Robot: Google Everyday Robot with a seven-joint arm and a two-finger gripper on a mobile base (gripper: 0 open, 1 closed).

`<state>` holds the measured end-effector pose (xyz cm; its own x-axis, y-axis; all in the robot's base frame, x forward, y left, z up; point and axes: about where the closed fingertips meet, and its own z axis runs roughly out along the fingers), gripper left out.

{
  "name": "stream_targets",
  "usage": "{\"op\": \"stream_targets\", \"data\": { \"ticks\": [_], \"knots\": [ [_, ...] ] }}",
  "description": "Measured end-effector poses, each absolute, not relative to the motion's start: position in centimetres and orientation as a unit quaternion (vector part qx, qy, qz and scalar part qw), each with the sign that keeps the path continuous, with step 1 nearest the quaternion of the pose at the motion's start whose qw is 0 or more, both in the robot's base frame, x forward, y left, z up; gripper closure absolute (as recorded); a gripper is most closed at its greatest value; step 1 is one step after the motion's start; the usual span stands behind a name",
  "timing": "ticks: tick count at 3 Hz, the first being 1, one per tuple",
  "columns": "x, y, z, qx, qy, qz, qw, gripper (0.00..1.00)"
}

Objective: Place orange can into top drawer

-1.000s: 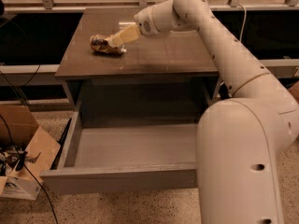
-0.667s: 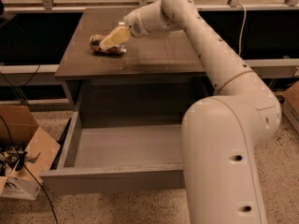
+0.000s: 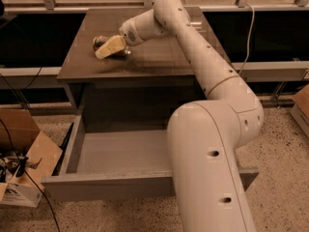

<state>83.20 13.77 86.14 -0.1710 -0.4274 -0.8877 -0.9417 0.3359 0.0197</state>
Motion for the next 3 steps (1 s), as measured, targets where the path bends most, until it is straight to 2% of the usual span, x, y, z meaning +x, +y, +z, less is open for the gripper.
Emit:
{"op": "stream_targets", "data": {
  "ticks": [1, 2, 3],
  "knots": [
    [83.3, 14.2, 84.7, -0.483, 0.709, 0.317, 0.403, 0.19],
    [83.0, 13.6, 84.1, -0.486, 0.713, 0.315, 0.394, 0.5],
    [82.3, 12.7, 84.3, -0.489, 0.715, 0.309, 0.393, 0.73]
  ]
}}
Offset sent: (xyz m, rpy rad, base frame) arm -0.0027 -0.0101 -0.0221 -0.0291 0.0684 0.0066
